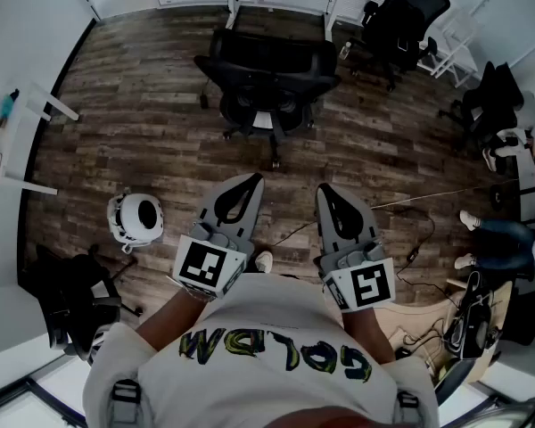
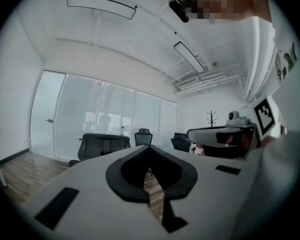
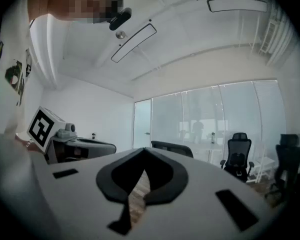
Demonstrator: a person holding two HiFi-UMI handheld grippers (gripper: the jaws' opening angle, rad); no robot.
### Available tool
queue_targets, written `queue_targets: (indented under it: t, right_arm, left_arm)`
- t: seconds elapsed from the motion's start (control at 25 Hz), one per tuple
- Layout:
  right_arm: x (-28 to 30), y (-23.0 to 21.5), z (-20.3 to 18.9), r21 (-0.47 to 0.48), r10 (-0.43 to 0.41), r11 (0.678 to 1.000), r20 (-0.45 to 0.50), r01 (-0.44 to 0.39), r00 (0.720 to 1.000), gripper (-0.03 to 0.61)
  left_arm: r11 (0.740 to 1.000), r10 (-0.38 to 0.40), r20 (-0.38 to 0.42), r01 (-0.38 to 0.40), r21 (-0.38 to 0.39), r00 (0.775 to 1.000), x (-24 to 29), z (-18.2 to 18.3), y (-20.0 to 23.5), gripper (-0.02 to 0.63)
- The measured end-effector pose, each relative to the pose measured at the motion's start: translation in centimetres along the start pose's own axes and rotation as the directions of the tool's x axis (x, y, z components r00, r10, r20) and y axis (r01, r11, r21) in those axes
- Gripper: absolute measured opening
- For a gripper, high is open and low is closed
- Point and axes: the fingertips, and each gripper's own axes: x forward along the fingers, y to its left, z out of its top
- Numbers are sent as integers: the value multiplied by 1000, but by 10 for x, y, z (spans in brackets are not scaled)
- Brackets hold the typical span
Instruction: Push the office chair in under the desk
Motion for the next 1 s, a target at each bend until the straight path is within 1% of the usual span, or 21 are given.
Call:
queue_targets:
  t: [0.2, 0.48, 0.6, 0.76, 1.0]
  right_arm:
    - [4, -3, -1, 8, 4, 1000, -8, -4, 1000, 9]
    - [52, -18, -9, 24, -1, 1000, -14, 2, 1000, 11]
    - [83, -25, -10, 24, 4, 1000, -20, -4, 1000, 11]
    - [130, -37, -7, 24, 2, 1000, -23, -2, 1000, 11]
    - [210, -46, 4, 10, 11, 1000, -28, -11, 1000, 11]
  left_arm:
    - [1000, -13, -11, 13, 9, 1000, 6, 1, 1, 11]
    - [1000, -16, -18, 16, -7, 1000, 37, -5, 39, 11]
    - [1000, -22, -21, 22, -7, 1000, 56, -6, 64, 11]
    - [999, -34, -13, 34, -9, 999, 83, 3, 101, 11]
    - [999, -34, -7, 34, -9, 999, 119, 14, 171, 11]
